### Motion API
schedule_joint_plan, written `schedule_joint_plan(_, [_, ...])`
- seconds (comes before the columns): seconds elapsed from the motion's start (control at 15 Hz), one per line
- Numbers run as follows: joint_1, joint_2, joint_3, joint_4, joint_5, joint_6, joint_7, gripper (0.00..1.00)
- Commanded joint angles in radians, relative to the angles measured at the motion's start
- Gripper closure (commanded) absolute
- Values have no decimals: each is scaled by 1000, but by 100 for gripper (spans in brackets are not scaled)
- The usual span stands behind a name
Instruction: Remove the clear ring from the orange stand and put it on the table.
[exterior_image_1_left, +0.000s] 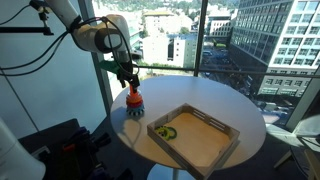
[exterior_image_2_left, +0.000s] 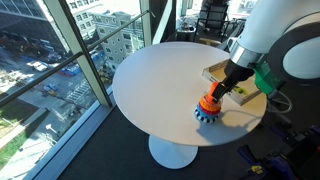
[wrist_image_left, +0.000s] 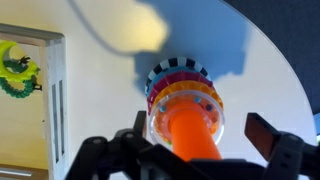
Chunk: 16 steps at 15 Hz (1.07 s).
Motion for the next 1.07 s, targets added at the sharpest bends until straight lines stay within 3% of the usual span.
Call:
schedule_joint_plan(0.0, [6,26,-11,5,-52,29,63,0])
schedule_joint_plan(1.0, [21,94,-35,22,-104,93,122,0])
